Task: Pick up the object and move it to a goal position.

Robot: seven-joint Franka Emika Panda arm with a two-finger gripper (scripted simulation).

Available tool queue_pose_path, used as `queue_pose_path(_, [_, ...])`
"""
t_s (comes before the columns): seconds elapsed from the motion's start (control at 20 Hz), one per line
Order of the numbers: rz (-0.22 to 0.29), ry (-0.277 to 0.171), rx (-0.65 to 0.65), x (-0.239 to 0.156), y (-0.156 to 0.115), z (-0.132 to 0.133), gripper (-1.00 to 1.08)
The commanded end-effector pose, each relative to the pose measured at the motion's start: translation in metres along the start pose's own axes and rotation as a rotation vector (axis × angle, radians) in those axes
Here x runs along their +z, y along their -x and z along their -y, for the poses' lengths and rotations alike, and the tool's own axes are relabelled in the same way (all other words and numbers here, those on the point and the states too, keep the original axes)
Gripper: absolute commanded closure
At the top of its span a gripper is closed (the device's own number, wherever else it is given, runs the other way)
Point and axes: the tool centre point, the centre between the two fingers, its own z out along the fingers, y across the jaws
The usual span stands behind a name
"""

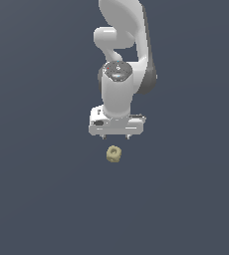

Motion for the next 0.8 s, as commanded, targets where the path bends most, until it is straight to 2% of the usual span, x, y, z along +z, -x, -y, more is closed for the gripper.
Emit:
queue_pose_path(0.0, [0.0,0.0,0.0,0.0,0.0,0.0,-0.92])
queue_pose_path(0.75, [0.007,-0.013,0.02,-0.0015,-0.0018,-0.0056,-0.92])
